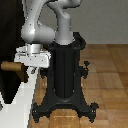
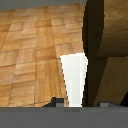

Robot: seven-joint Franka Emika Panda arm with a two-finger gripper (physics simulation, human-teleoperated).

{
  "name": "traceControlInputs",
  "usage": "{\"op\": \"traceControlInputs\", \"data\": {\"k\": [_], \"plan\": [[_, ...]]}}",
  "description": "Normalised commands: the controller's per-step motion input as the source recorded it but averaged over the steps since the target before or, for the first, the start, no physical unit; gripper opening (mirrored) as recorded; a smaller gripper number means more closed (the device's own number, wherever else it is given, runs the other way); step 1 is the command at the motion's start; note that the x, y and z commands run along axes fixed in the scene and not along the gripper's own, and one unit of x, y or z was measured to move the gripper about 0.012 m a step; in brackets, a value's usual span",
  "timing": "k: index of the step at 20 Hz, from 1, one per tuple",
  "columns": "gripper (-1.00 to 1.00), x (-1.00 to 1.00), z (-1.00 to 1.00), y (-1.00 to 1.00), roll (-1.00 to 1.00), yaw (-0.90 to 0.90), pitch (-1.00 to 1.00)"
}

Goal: Open the door by pressing down and pulling on the handle.

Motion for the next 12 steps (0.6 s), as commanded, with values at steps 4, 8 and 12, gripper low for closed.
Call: {"op": "traceControlInputs", "data": {"k": [4,8,12], "plan": [[-1.0,0.0,-0.5,0.75,0.0,0.0,0.0],[-1.0,0.0,-0.5,0.25,0.0,0.0,0.0],[-1.0,0.0,0.0,0.5,0.0,0.0,0.0]]}}
